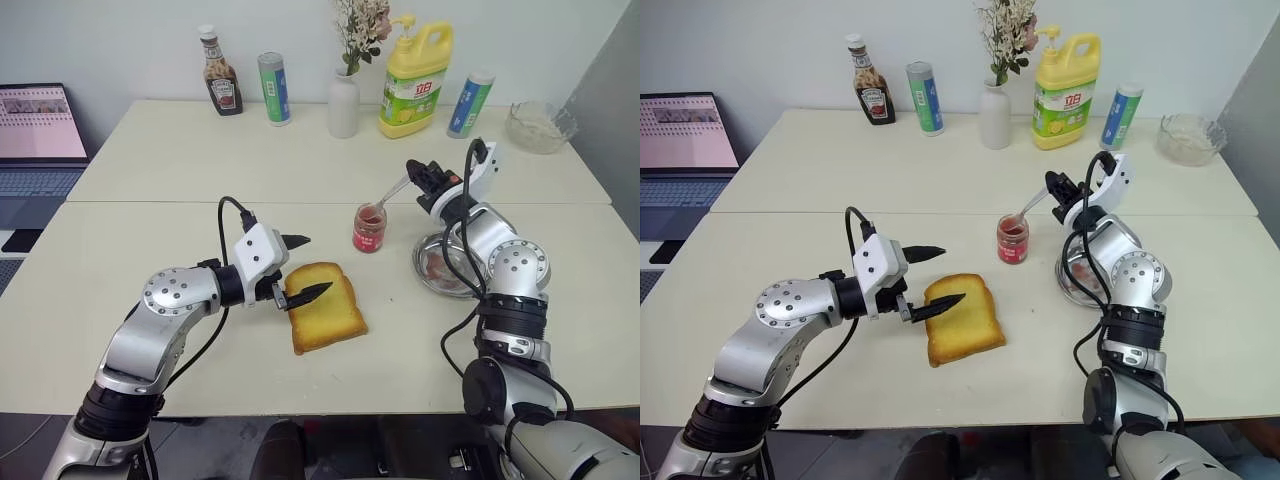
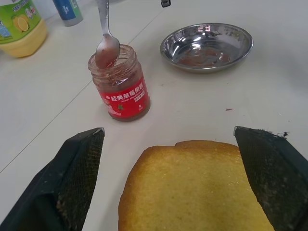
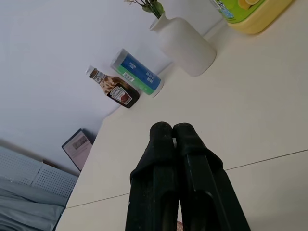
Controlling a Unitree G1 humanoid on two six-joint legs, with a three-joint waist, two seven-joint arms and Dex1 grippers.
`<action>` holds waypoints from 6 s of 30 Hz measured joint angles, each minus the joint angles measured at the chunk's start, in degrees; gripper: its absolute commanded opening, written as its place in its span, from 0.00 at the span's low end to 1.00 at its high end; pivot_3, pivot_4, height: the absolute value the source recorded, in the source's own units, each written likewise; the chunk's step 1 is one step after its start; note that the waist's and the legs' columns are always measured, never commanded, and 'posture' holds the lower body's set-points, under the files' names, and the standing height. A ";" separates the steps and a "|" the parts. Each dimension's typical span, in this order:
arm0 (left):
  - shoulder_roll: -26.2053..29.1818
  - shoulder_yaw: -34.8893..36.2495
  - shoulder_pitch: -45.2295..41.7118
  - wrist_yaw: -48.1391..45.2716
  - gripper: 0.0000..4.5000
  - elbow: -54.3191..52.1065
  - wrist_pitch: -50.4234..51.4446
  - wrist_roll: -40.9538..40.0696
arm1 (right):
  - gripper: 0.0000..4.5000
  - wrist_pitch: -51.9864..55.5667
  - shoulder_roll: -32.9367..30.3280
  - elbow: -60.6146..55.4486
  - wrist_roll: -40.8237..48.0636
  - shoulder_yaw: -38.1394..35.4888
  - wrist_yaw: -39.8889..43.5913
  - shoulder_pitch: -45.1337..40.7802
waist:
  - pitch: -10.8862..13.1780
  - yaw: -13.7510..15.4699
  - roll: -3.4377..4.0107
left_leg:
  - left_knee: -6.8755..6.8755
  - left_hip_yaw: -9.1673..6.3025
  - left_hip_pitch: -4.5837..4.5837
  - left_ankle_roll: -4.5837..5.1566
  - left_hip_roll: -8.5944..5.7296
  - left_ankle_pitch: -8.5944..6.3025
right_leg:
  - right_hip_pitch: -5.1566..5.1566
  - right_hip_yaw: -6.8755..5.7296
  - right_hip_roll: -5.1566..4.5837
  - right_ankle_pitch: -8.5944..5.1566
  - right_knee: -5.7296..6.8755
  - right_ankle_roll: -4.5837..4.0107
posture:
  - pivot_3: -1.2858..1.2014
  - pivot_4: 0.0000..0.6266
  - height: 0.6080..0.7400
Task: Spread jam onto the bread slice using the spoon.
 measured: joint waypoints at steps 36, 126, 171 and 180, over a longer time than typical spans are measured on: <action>-0.55 0.02 -0.06 -1.11 1.00 2.27 -1.19 -0.02 | 0.01 0.46 -2.25 -2.98 -0.11 2.12 1.37 1.79 | 0.00 0.04 0.00 | 0.00 0.00 -0.02 0.00 0.00 0.00 | 0.00 0.00 0.00 0.00 -0.04 0.00 | 0.52 0.24 1.00; 3.41 14.96 30.09 0.01 1.00 -10.58 -9.83 -3.61 | 0.01 -11.76 -0.93 -27.32 -12.82 30.00 24.77 25.24 | -0.16 -0.93 -0.22 | 0.02 -0.17 0.02 0.00 0.03 0.00 | 0.10 -0.11 -0.03 0.00 -0.09 -0.01 | 0.52 0.24 1.00; 4.01 17.54 32.79 -4.73 1.00 -7.24 -11.84 -5.80 | 0.01 10.83 10.82 -18.80 8.18 12.01 -1.28 27.26 | -0.20 -1.32 -0.24 | -0.01 -0.08 0.12 0.00 0.07 0.00 | 0.11 -0.03 0.05 0.02 -0.10 -0.03 | 0.52 0.24 1.00; 4.02 17.54 32.41 -4.89 1.00 -7.19 -11.96 -5.80 | 0.01 3.50 13.50 -12.00 7.64 11.44 -6.91 23.03 | -0.20 -1.32 -0.24 | -0.03 -0.05 0.10 0.00 0.07 0.00 | 0.10 -0.01 0.04 0.02 -0.14 -0.03 | 0.52 0.24 1.00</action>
